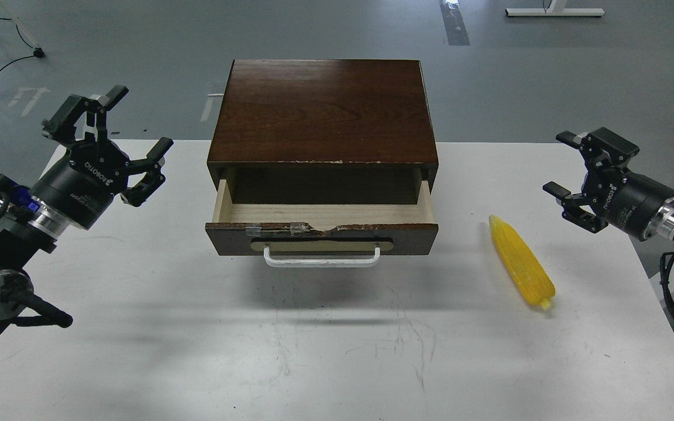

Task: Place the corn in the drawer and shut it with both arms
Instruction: 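Move the right gripper toward the yellow corn cob beside the drawer, then close the right gripper on the yellow corn cob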

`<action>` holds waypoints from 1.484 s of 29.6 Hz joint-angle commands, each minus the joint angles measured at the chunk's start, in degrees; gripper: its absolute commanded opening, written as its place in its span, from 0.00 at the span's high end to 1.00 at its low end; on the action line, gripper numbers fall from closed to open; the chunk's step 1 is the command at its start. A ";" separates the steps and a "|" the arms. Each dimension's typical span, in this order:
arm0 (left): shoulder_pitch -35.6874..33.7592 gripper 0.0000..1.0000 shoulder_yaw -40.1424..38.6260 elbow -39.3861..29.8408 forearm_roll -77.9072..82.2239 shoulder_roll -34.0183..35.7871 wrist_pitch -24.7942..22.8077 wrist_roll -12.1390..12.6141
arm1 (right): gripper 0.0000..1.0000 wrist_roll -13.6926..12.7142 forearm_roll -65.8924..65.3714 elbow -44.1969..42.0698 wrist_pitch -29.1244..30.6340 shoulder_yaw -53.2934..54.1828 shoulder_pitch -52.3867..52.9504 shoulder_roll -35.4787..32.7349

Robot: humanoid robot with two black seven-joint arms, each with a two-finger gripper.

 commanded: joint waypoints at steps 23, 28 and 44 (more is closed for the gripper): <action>0.00 0.00 0.17 -0.45 3.77 -0.33 -3.28 -1.38 | 0.00 0.00 -38.68 -11.56 -4.60 -28.21 14.15 13.87; 0.00 0.00 0.26 -0.45 3.77 -0.59 -3.28 -1.47 | 0.00 0.00 -38.68 -11.65 -4.61 -30.14 13.97 15.19; 0.09 0.00 0.34 -0.36 3.86 -0.86 -4.42 -1.29 | 0.54 0.00 -38.59 -11.39 -4.69 -34.54 13.71 17.04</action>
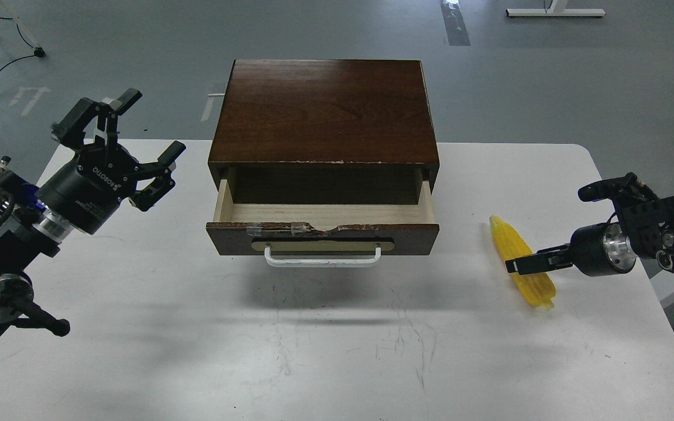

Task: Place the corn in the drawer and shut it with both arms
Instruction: 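Close the right gripper on the yellow corn cob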

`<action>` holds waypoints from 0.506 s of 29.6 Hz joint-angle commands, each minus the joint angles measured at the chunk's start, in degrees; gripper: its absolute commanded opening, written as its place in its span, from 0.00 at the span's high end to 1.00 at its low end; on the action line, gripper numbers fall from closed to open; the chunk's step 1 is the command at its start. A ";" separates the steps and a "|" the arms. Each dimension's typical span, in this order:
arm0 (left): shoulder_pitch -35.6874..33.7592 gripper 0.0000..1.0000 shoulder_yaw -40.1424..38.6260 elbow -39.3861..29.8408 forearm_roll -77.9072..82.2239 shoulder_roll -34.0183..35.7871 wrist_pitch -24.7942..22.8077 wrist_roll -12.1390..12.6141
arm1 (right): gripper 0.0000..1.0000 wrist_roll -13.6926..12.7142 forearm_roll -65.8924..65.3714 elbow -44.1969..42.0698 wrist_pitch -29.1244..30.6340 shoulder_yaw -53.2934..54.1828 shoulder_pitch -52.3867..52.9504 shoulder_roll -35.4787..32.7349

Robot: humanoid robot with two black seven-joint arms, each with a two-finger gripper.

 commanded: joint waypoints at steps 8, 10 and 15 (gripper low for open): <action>0.09 0.00 0.00 -0.01 0.00 0.00 -0.08 0.02 | 0.83 0.00 0.17 0.43 -0.07 -0.86 0.71 -0.51; 0.00 0.00 0.00 -0.01 0.00 0.00 -0.08 0.02 | 0.83 0.00 0.52 0.61 -0.24 -0.34 2.37 -0.95; 0.00 0.00 0.00 0.08 0.00 0.17 -0.70 0.02 | 0.83 0.00 2.54 4.30 -0.42 0.37 12.57 -3.15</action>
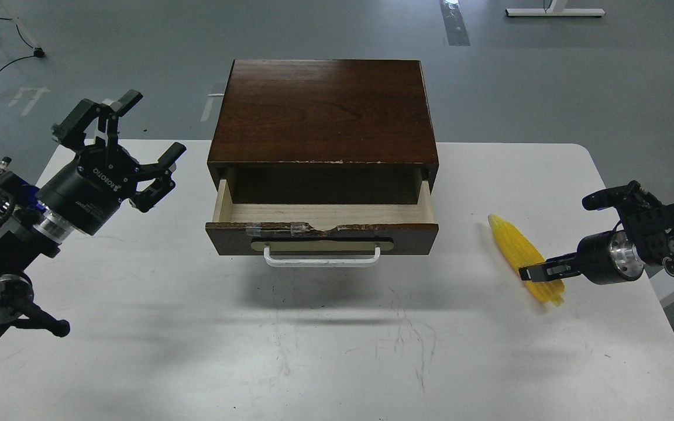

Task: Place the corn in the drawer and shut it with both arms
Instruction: 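Close the right gripper on the yellow corn cob, then lift the corn cob with the right gripper over the open drawer, then lower the corn cob into the drawer and open the right gripper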

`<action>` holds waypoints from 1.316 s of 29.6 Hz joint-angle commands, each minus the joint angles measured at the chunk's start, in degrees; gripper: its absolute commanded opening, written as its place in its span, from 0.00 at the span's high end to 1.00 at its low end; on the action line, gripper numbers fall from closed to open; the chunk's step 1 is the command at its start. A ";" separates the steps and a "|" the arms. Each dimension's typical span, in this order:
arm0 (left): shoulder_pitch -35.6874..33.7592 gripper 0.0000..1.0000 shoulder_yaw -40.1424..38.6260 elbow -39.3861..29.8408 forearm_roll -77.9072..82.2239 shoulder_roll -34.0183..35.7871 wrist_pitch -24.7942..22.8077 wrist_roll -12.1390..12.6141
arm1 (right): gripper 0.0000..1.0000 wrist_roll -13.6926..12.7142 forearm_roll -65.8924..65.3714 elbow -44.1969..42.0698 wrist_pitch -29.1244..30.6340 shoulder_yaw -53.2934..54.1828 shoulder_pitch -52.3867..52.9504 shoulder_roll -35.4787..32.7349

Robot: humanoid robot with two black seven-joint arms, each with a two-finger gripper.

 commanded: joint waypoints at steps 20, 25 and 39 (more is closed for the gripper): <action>-0.14 0.00 -0.09 -0.30 0.35 0.58 -0.42 0.09 | 0.79 0.01 8.66 24.64 -0.12 -8.83 43.51 13.27; -0.14 0.00 -0.35 -0.38 0.44 0.76 -0.50 0.09 | 0.79 0.01 3.56 23.33 -5.38 -12.17 45.01 21.97; -0.14 0.00 -0.71 -1.09 0.44 1.20 -0.50 0.09 | 0.70 0.01 2.32 15.15 -13.93 -21.85 42.20 36.59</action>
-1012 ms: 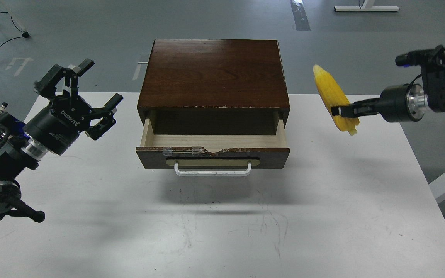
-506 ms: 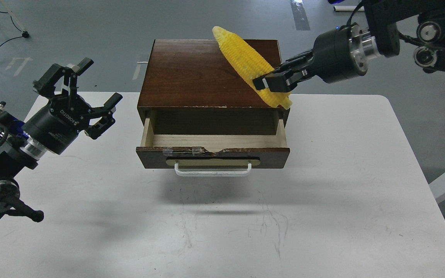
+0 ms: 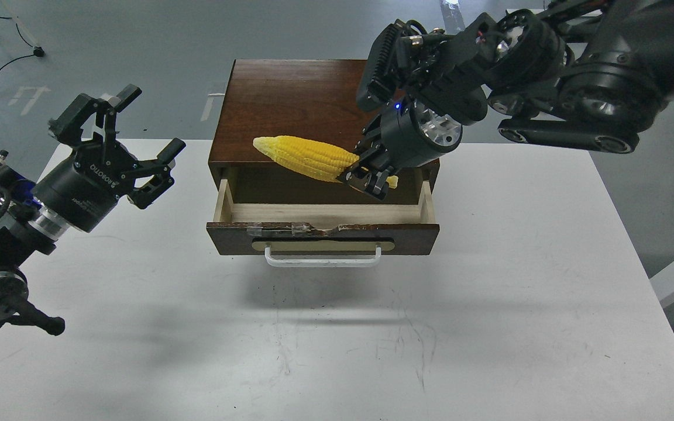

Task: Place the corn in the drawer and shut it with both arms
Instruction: 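Lower the corn cob into the drawer and open the right gripper, then withdraw the right gripper back to its side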

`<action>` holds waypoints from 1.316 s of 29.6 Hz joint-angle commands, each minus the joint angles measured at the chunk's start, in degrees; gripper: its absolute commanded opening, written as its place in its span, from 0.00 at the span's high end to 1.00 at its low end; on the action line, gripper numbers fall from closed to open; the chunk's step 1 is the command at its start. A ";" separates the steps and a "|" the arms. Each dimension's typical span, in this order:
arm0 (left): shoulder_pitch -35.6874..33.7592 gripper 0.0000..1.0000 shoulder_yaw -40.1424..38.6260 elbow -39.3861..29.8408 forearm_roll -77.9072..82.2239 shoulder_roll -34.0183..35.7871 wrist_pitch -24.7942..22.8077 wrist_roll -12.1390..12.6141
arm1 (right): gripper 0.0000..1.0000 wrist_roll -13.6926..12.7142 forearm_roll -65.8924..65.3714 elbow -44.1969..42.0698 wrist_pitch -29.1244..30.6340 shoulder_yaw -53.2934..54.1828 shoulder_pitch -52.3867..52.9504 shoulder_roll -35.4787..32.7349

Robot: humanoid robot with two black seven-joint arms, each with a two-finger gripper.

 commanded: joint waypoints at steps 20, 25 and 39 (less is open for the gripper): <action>0.01 0.00 -0.27 -0.01 0.00 0.84 0.00 -0.09 | 0.11 -0.02 5.04 -0.29 -0.96 0.63 -1.38 -1.03; 0.01 0.00 -0.27 -0.10 0.00 1.11 -0.17 -0.09 | 0.04 -0.02 14.71 -0.20 -0.61 6.69 0.47 -8.14; 0.09 0.00 -0.01 -0.10 0.00 0.58 -0.96 -0.18 | 0.04 -0.02 41.71 1.47 -0.43 29.82 -25.01 -38.83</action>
